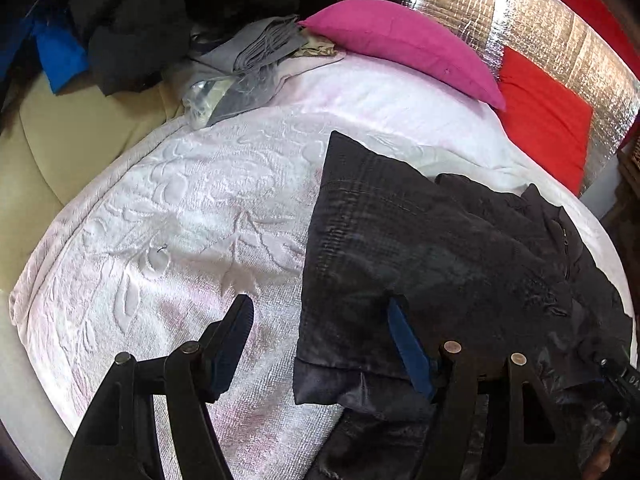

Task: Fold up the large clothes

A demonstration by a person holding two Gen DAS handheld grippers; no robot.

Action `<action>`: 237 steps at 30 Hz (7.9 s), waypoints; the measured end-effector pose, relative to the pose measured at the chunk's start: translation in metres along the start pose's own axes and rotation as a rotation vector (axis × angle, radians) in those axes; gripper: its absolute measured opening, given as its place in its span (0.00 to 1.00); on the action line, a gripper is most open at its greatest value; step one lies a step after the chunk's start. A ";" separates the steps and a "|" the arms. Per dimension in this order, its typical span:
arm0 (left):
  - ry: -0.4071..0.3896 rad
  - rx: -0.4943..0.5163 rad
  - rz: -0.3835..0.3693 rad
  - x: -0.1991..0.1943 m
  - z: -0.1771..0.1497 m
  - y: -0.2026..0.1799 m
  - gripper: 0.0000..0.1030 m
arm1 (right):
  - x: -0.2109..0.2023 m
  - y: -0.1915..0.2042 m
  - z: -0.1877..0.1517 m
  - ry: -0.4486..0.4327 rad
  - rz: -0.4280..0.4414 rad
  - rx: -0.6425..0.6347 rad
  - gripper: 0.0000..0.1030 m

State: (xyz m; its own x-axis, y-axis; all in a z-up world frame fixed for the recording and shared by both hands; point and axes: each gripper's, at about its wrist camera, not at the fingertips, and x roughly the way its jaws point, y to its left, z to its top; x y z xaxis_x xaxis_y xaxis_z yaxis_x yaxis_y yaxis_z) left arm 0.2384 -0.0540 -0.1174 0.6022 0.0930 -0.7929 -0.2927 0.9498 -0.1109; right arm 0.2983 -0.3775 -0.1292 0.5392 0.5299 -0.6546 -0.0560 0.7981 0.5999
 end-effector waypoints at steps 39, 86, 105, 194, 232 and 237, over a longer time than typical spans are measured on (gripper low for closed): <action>-0.074 0.337 -0.008 0.008 -0.030 -0.114 0.68 | -0.158 -0.142 0.030 -0.278 -0.161 0.312 0.16; -0.107 0.424 0.019 0.010 -0.034 -0.111 0.69 | -0.149 -0.101 0.025 -0.307 -0.235 0.184 0.21; -0.123 0.433 -0.037 0.005 -0.022 -0.113 0.78 | -0.185 -0.120 0.023 -0.396 -0.195 0.216 0.85; 0.393 -0.132 -0.520 0.027 -0.044 -0.057 0.83 | -0.116 -0.131 -0.033 -0.001 0.061 0.581 0.63; 0.378 -0.141 -0.455 0.039 -0.029 -0.066 0.67 | -0.145 -0.141 -0.029 -0.069 0.032 0.480 0.27; 0.352 -0.031 -0.416 0.010 -0.028 -0.051 0.67 | -0.172 -0.131 -0.017 -0.019 0.019 0.323 0.27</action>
State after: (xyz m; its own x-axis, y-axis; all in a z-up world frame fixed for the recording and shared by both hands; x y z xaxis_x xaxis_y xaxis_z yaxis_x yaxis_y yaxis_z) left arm 0.2385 -0.1099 -0.1370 0.3885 -0.3995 -0.8303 -0.1075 0.8753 -0.4714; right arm 0.1986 -0.5688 -0.1028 0.5562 0.5362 -0.6349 0.2016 0.6541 0.7290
